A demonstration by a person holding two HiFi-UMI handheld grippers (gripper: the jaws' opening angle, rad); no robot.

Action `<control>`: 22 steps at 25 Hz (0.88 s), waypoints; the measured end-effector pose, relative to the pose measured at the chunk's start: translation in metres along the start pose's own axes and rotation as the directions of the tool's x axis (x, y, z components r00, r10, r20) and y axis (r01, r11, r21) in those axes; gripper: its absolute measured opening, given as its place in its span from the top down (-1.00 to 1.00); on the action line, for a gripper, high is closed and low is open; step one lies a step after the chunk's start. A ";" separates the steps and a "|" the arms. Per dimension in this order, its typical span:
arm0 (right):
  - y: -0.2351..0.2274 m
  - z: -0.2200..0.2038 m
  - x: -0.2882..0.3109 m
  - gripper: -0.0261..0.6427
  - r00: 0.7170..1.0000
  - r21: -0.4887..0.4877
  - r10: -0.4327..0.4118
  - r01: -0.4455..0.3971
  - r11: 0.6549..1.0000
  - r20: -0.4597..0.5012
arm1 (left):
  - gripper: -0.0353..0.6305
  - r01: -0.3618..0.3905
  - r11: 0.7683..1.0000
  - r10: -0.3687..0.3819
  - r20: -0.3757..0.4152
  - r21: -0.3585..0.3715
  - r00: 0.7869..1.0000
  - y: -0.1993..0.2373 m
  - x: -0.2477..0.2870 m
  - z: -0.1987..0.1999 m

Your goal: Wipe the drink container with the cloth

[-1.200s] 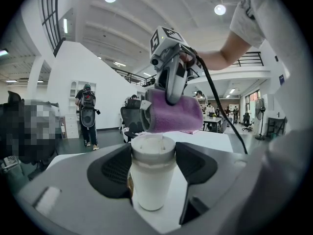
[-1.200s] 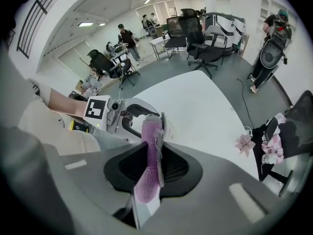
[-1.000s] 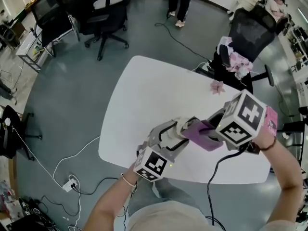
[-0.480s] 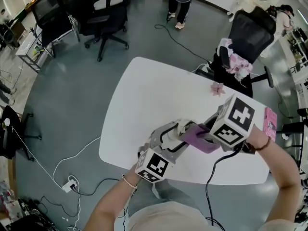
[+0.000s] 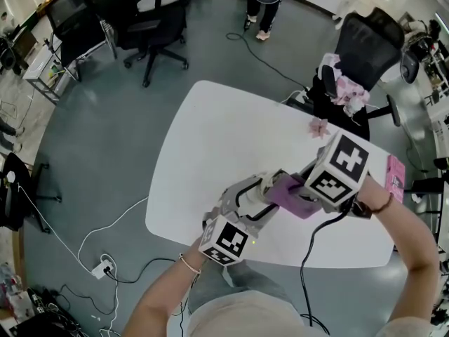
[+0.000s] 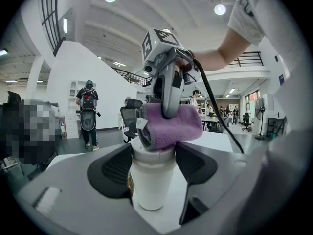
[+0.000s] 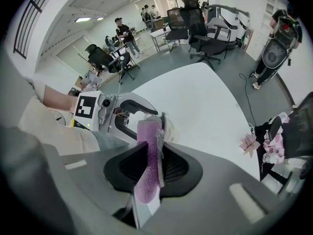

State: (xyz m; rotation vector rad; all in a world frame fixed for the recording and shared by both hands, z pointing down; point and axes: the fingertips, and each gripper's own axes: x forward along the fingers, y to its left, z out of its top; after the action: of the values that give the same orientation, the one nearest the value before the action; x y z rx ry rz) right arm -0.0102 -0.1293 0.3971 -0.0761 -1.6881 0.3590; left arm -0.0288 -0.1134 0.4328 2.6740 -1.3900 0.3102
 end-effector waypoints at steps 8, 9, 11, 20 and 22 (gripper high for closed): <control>-0.008 0.006 -0.001 0.71 1.000 0.020 -0.011 0.011 1.000 0.010 | 0.04 0.002 1.000 -0.002 0.002 0.001 1.000 0.001 -0.001 -0.001; -0.008 0.006 -0.002 0.71 1.000 0.026 -0.010 0.010 1.000 0.013 | 0.04 0.002 1.000 -0.002 0.002 0.001 1.000 0.001 -0.001 -0.001; -0.009 0.006 -0.003 0.71 1.000 0.040 -0.007 0.006 0.999 0.019 | 0.04 0.003 1.000 -0.003 0.002 0.001 1.000 0.000 -0.002 -0.001; -0.023 0.006 -0.009 0.71 0.997 0.128 -0.025 0.015 0.992 0.078 | 0.05 0.005 1.000 -0.005 -0.002 0.000 1.000 0.000 -0.002 -0.001; -0.026 0.007 -0.011 0.71 0.995 0.154 -0.026 0.011 0.988 0.098 | 0.05 0.006 1.000 -0.006 -0.003 0.000 1.000 0.001 -0.003 0.000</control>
State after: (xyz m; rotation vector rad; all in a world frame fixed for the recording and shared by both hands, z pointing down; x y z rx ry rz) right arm -0.0116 -0.1578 0.3933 0.0727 -1.7529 0.4845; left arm -0.0311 -0.1116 0.4322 2.6762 -1.3806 0.3143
